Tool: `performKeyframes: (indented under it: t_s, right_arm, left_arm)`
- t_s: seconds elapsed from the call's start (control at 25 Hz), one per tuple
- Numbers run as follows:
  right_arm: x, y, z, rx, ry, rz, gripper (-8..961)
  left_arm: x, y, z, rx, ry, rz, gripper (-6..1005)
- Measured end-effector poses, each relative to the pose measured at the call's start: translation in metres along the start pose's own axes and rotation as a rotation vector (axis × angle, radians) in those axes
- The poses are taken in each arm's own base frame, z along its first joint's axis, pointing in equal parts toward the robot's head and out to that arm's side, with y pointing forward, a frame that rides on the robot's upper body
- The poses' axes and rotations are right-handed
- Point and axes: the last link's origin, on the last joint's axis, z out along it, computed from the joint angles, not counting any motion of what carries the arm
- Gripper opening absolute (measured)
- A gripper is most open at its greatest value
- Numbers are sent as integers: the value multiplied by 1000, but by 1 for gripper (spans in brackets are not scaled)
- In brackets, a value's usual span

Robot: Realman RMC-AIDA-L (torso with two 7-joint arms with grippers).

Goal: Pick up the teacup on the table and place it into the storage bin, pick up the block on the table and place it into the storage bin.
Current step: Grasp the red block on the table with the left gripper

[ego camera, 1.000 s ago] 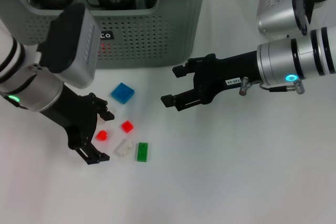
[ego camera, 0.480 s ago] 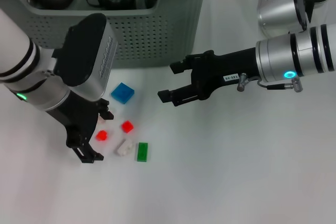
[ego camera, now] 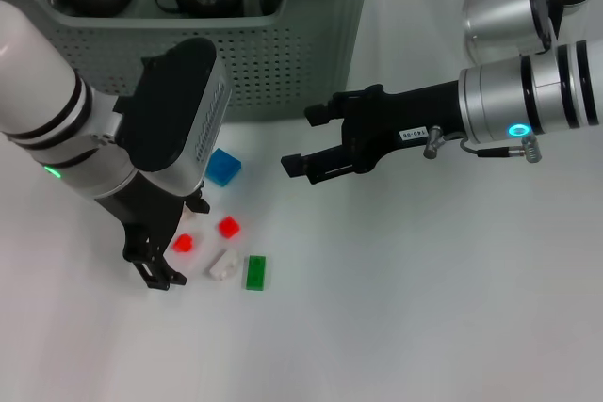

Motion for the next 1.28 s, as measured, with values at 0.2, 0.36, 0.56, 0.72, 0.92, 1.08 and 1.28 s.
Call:
performKeyframes:
  t_s: [0.2, 0.36, 0.56, 0.72, 0.92, 1.08, 1.28]
  right_arm:
    - [0, 0, 0, 1, -4, 3, 925]
    - [0, 0, 0, 2, -8, 5, 925]
    - [0, 0, -1, 8, -27, 17, 924]
    - [0, 0, -1, 8, -27, 17, 924]
    - [0, -1, -1, 10, -27, 18, 924]
    - [1, -1, -2, 15, -30, 22, 924]
    - [1, -2, -1, 19, -31, 19, 925]
  left_arm:
    - [3, -2, -1, 3, -9, 25, 884]
    - [2, -3, -1, 2, -39, 39, 845]
    - [3, 0, 2, -4, -88, 66, 813]
    - [6, 0, 3, -4, -100, 85, 799]
    - [8, 1, 4, -12, -107, 103, 781]
    - [11, 2, 5, -16, -102, 110, 754]
    - [11, 3, 7, -24, -96, 115, 713]
